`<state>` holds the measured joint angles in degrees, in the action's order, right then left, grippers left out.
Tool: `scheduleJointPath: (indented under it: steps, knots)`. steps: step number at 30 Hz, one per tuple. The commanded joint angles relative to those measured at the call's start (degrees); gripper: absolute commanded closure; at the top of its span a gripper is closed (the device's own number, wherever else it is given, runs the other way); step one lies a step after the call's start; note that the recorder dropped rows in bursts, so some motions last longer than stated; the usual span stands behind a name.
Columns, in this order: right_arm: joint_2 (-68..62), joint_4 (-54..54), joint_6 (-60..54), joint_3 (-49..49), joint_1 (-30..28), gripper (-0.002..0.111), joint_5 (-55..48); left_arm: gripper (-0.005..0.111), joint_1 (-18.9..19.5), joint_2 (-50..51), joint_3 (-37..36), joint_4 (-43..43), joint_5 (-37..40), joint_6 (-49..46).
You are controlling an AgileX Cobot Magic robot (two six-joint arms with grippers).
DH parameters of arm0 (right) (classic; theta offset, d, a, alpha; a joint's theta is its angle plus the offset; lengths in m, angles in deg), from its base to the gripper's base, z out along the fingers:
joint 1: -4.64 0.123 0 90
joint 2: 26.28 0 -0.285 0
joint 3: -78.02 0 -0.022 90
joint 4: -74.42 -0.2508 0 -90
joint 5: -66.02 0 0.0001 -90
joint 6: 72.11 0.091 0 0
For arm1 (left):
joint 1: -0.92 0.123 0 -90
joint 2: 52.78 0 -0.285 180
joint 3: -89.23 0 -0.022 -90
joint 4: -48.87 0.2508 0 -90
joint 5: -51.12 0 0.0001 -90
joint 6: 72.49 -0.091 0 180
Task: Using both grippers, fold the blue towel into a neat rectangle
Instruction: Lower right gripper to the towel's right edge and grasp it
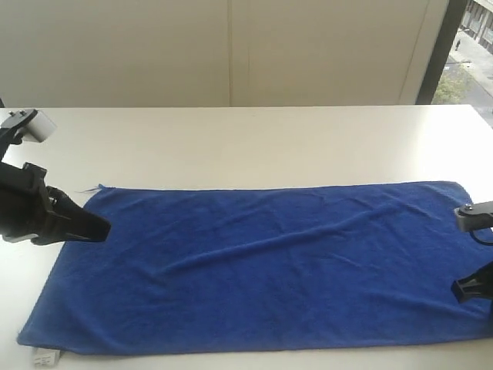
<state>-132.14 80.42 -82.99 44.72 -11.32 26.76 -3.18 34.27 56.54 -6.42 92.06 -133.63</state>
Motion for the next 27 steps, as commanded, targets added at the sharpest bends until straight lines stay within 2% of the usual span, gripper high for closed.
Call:
scheduleJointPath:
  steps: [1, 8, 11, 16, 20, 27]
  knots:
    - [-0.9, 2.2, 1.1, -0.7, 0.0, 0.108, -4.6, 0.107, -0.1, -0.6, 0.2, -1.6, 1.3, -0.1]
    - [-0.3, 1.9, 1.1, -0.4, 0.0, 0.108, -4.8, 0.107, -0.1, -0.6, 0.2, 0.2, 2.7, -0.1]
    - [4.6, -1.4, 0.5, 1.9, 0.3, 0.108, -3.5, 0.107, -0.1, -0.6, 0.2, 3.2, 1.8, -0.1]
    - [12.7, -1.5, 0.6, 6.7, 0.9, 0.108, 0.6, 0.107, -0.1, -0.3, -3.6, 6.5, -4.2, -0.3]
    - [12.5, -1.8, 0.6, 8.2, 0.9, 0.108, 2.8, 0.107, -0.1, 2.2, -8.4, 8.3, -11.4, -0.3]
    - [8.4, -6.0, -1.0, 8.2, 0.9, 0.108, 4.2, 0.107, -0.1, 6.3, -10.8, 12.1, -11.0, -0.3]
